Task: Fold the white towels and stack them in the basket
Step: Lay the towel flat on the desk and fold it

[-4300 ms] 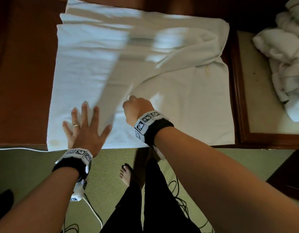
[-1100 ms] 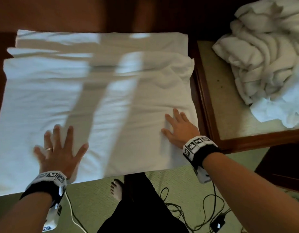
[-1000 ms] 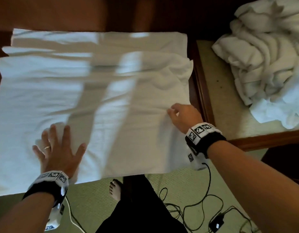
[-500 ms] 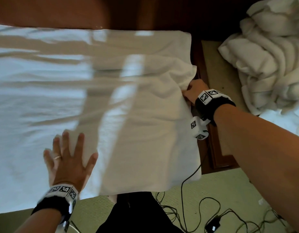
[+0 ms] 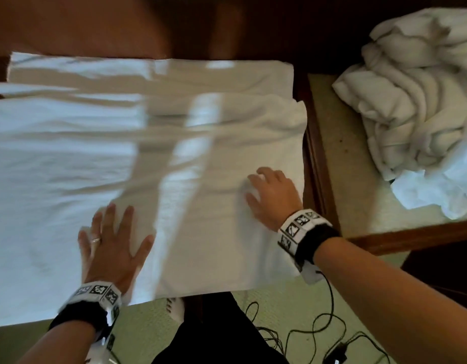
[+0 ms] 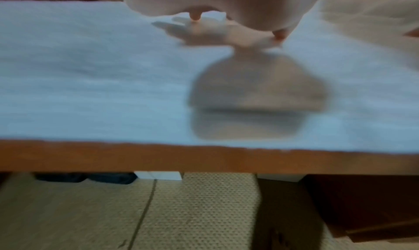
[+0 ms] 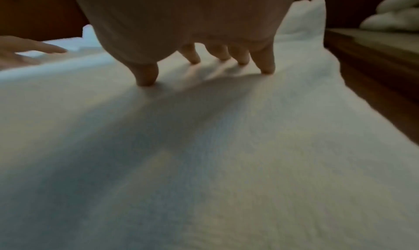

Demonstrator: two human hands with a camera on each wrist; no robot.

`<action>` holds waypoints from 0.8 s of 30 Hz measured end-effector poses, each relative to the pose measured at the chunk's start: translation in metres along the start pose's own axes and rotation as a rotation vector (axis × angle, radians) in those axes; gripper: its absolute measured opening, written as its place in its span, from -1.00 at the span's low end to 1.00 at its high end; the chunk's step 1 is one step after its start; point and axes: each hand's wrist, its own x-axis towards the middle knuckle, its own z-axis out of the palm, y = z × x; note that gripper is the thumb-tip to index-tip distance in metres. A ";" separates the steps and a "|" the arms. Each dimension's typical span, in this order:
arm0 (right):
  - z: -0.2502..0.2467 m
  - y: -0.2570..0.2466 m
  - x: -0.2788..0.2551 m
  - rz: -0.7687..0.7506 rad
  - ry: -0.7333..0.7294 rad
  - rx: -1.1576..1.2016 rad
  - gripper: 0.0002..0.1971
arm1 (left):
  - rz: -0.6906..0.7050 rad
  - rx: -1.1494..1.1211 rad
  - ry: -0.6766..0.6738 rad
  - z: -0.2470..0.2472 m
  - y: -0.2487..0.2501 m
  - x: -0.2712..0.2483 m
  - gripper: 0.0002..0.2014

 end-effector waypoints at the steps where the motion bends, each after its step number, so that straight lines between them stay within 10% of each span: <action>1: 0.012 -0.014 -0.018 0.028 -0.205 -0.031 -0.40 | -0.029 -0.016 0.009 -0.004 -0.008 -0.002 -0.12; 3: 0.029 -0.025 -0.039 0.098 -0.440 -0.068 -0.20 | -0.122 -0.035 -0.006 -0.012 -0.027 -0.006 -0.10; 13: 0.014 0.004 0.038 0.148 -0.359 -0.106 -0.20 | 0.004 -0.032 0.019 -0.034 -0.047 0.039 -0.03; 24: 0.063 -0.032 -0.123 -0.075 -0.479 -0.283 0.26 | 0.317 0.289 -0.021 0.013 -0.108 -0.061 0.25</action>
